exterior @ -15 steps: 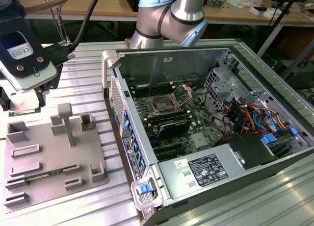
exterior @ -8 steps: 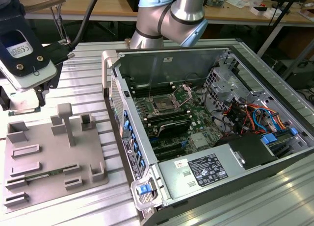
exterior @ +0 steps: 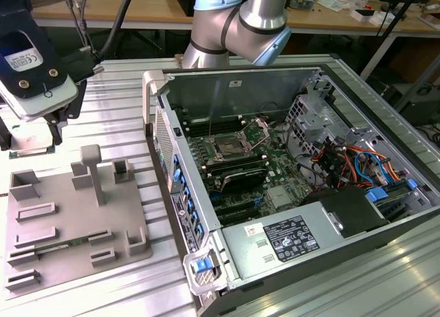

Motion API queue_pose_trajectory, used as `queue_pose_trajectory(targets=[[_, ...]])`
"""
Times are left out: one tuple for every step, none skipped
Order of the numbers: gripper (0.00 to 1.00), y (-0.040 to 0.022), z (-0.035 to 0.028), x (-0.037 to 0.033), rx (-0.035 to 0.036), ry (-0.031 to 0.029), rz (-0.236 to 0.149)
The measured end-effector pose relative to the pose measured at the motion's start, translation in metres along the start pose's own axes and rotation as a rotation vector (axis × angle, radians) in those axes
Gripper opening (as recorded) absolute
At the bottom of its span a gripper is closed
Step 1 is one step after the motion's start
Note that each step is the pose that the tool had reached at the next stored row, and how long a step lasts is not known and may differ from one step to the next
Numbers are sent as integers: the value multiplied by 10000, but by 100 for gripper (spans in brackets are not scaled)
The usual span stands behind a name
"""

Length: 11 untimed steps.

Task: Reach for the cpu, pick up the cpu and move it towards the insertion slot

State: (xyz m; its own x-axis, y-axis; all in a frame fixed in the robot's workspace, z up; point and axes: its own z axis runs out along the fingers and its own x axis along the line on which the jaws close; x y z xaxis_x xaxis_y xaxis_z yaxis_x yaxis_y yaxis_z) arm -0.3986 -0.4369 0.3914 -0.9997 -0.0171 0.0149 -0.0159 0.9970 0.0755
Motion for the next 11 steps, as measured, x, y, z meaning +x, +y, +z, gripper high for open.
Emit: queue_pose_trajectory(targets=[[55,0,-10,0,0,-1,-1],[55,2,-24,0,0,0,0],[55,3,-34,0,0,0,0],[55,3,-42,1,0,-1,0],[55,4,-50,1,-1,-1,-1],[55,4,-59,1,0,-1,-1],[55,5,-59,1,0,-1,0],[55,5,-59,1,-1,-1,0],[55,5,-60,0,-1,-1,0],[55,5,-61,-1,0,0,-1],[55,4,-61,-5,0,1,-1]])
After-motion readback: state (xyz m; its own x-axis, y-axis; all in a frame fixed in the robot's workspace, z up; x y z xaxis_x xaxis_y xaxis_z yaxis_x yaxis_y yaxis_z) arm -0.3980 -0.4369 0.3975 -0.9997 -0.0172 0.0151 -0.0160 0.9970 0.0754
